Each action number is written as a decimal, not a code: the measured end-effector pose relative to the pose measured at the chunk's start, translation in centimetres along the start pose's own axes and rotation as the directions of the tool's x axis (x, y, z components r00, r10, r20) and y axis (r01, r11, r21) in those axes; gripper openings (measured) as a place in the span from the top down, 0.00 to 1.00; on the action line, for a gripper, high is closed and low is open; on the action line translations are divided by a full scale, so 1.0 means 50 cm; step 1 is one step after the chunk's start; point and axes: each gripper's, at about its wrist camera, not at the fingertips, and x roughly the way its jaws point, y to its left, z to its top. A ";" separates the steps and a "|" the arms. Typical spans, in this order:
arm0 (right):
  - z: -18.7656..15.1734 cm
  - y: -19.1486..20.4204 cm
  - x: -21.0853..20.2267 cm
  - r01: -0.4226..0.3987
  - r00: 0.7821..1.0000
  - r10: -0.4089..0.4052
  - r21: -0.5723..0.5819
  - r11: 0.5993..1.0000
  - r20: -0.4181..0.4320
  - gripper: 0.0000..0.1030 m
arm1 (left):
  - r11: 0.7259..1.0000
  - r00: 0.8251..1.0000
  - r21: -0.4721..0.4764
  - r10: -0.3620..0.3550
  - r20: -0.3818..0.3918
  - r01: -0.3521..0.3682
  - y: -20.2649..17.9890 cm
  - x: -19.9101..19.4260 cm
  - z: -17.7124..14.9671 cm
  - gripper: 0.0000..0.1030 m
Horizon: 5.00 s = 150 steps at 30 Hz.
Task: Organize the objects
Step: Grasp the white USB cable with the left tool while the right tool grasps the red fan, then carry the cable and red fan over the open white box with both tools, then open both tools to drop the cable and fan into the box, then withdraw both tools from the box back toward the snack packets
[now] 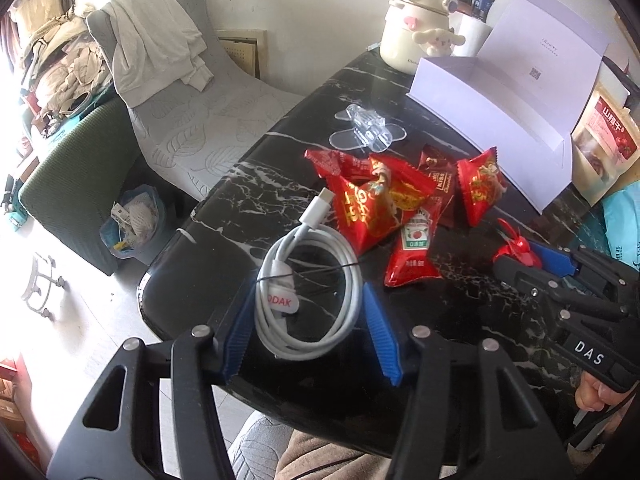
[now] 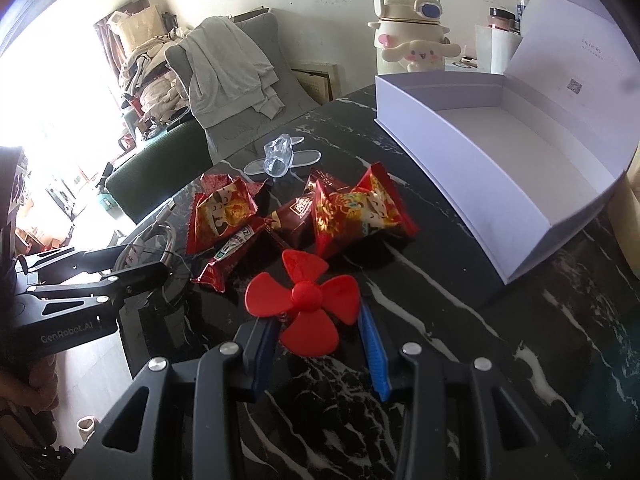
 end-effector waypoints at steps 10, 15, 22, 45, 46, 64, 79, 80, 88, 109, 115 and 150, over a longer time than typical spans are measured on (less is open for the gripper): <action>0.011 0.012 -0.073 0.018 0.998 -0.015 -0.049 0.999 0.064 0.61 | 0.999 0.998 0.041 -0.007 0.063 0.005 -0.031 -0.067 0.026 0.49; 0.023 -0.003 -0.107 0.035 0.995 -0.031 -0.046 0.998 0.091 0.61 | 0.996 0.996 0.085 -0.023 0.081 0.016 -0.066 -0.085 0.044 0.49; 0.033 -0.035 -0.147 0.081 0.990 -0.077 -0.025 0.996 0.117 0.61 | 0.988 0.993 0.142 -0.082 0.090 0.068 -0.122 -0.091 0.075 0.49; 0.131 -0.162 -0.150 0.235 0.964 -0.235 0.012 0.972 0.127 0.61 | 0.953 0.981 0.260 -0.180 0.065 0.158 -0.240 -0.029 0.216 0.49; 0.138 -0.168 -0.149 0.238 0.963 -0.238 0.015 0.971 0.127 0.61 | 0.951 0.982 0.264 -0.180 0.061 0.158 -0.244 -0.025 0.222 0.49; 0.233 -0.276 -0.091 0.269 0.955 -0.275 0.070 0.961 0.107 0.61 | 0.919 0.974 0.335 -0.228 0.014 0.210 -0.328 0.066 0.333 0.49; 0.291 -0.372 -0.036 0.309 0.946 -0.317 0.107 0.945 0.071 0.61 | 0.901 0.974 0.383 -0.225 0.009 0.204 -0.411 0.150 0.402 0.49; 0.292 -0.379 -0.033 0.312 0.945 -0.321 0.110 0.944 0.065 0.61 | 0.899 0.975 0.389 -0.223 0.010 0.202 -0.417 0.154 0.404 0.49; 0.294 -0.428 -0.018 0.355 0.932 -0.362 0.134 0.925 0.026 0.61 | 0.887 0.978 0.424 -0.208 0.008 0.185 -0.468 0.197 0.428 0.49; 0.322 -0.448 0.014 0.422 0.906 -0.424 0.103 0.901 -0.002 0.61 | 0.883 0.990 0.447 -0.134 -0.051 0.143 -0.516 0.286 0.449 0.49; 0.330 -0.436 -0.010 0.431 0.900 -0.436 0.108 0.896 0.026 0.45 | 0.893 0.994 0.437 -0.108 -0.036 0.112 -0.499 0.265 0.446 0.37; 0.304 -0.328 -0.184 0.436 0.882 -0.452 0.130 0.890 0.135 0.44 | 0.921 0.982 0.378 -0.151 0.109 0.100 -0.403 0.033 0.407 0.36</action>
